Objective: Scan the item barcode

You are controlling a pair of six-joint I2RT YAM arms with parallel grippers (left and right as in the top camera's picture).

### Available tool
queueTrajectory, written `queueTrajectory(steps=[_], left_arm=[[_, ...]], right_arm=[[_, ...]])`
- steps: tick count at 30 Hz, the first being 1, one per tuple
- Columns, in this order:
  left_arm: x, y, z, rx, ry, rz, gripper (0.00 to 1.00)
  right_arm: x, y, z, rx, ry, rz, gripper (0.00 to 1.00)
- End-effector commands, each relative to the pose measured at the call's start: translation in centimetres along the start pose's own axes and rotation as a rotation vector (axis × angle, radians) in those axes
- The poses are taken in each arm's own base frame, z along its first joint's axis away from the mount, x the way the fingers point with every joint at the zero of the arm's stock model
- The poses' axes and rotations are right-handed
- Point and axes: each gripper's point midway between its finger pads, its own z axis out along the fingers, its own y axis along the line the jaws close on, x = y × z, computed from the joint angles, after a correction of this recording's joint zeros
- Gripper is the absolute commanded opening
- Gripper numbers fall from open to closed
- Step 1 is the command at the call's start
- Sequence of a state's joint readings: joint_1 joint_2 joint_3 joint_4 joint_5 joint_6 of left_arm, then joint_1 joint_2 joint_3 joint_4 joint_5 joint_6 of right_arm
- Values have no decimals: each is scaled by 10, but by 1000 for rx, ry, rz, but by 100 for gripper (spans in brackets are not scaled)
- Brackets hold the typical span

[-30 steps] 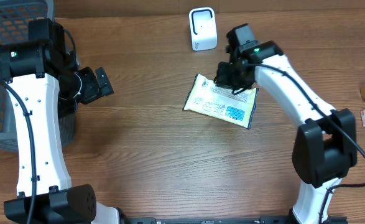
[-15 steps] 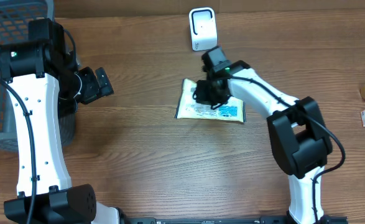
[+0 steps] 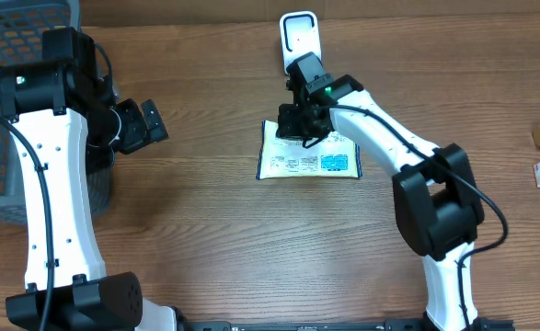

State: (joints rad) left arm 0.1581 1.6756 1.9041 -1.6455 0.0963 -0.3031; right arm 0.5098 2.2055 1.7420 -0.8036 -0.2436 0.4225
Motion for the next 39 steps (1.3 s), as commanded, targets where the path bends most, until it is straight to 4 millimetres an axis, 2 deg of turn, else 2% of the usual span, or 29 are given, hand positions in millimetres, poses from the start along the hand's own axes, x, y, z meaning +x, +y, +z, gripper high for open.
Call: queueTrajectory(steps=[1,4,8,10,11,12,13,14,15,17,18,19,22,24,27,30,33,36,38,39], left_arm=[[-1,1,-1,1,-4,14,100],[-1,1,-1,1,-4,14,100],[-1,1,-1,1,-4,14,100],[-1,1,-1,1,-4,14,100],[-1,1,-1,1,-4,14,100],[-1,1,-1,1,-4,14,100],[-1,1,-1,1,-4,14,100],[-1,1,-1,1,-4,14,100],[-1,1,-1,1,-4,14,100],[-1,1,-1,1,-4,14,100],[-1,1,-1,1,-4,14,100],[-1,1,-1,1,-4,14,100],[-1,1,-1,1,-4,14,100],[-4,-1,-1,12,-16,-3,100],[-20,-6,-2,36,-80,-54,100],[-28,-10,-3,56,-111,-121,100],[-21,-24,-3,142,-65,-165,100],[-9,-65,-2,324,-2,-36,100],[6,-81,9,337,45,60,100],[19,-89,21,318,85,100,100]], right_arm=[[29,-20,45,52,101,35,4],[27,-16,39,49,95,31,4],[-3,-2,-14,52,20,18,4],[-23,1,-59,48,-33,-6,5],[-35,-3,-96,59,-71,-8,12],[-42,-9,-118,75,-95,7,22],[-47,-17,-140,99,-117,27,40],[-52,-32,-168,132,-140,49,77],[-54,-47,-186,161,-150,78,98],[-54,-78,-207,217,-153,144,100],[-53,-94,-212,245,-148,174,100],[-49,-129,-222,311,-132,243,100],[-43,-175,-236,385,-118,337,100],[-42,-194,-244,388,-123,385,100],[-39,-214,-253,396,-124,437,100],[-39,-226,-258,401,-132,466,100],[-42,-231,-260,399,-151,476,100],[-41,-230,-259,385,-146,480,100],[-40,-228,-254,376,-133,480,100],[-39,-229,-250,377,-126,479,100]])
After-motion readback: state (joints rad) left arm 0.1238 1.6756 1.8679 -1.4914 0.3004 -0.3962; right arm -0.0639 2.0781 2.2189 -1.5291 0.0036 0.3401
